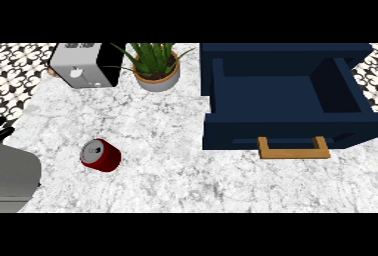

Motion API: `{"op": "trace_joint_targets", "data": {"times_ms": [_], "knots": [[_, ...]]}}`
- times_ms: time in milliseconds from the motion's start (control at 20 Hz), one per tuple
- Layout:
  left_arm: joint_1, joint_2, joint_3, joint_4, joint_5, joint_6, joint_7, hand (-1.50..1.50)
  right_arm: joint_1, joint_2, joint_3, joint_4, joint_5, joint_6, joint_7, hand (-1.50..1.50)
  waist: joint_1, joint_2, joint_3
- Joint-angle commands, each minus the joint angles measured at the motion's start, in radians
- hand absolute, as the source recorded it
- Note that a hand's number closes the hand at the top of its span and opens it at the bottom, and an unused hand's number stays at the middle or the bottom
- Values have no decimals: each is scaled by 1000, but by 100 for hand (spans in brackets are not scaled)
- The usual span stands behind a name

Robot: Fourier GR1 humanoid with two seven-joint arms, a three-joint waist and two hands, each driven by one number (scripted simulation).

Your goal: Pick up the can, place it into the drawer and close the drawer

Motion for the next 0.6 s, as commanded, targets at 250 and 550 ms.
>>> {"op": "trace_joint_targets", "data": {"times_ms": [250,550], "knots": [[-107,-120,-91,84,-114,54,26,-150,49,4,-84,-48,-93,82,31,-150,-8,2,-2],[-103,-221,-140,58,-260,75,-3,-150,30,5,-152,-10,-95,110,33,-150,1,2,-2]]}}
